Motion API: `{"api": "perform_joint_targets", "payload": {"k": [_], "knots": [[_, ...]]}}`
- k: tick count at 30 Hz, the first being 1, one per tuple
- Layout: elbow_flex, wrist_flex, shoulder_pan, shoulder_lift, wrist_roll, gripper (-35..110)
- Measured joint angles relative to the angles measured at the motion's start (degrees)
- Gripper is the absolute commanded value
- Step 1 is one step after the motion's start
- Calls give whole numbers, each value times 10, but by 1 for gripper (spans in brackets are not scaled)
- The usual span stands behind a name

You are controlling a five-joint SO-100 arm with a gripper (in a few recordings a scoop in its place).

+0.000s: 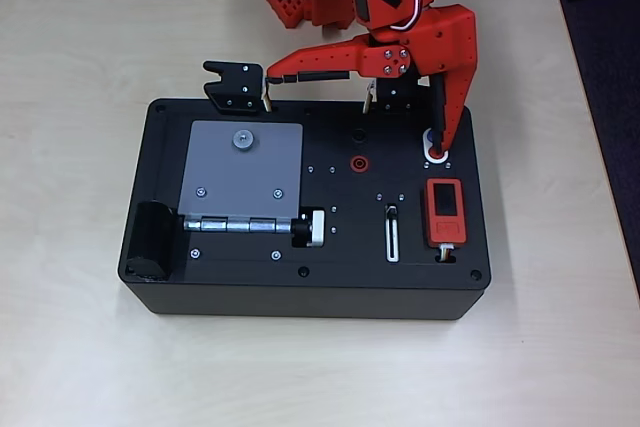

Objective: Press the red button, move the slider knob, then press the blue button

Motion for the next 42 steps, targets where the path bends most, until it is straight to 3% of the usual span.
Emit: {"api": "perform_joint_targets", "payload": {"k": [18, 25, 29, 34, 42], "knots": [[27, -32, -2, 9, -2, 102], [-57, 40, 13, -17, -44, 97], [-134, 67, 31, -47, -83, 80], [-183, 79, 62, -77, -111, 36], [-203, 59, 76, -120, -110, 13]]}}
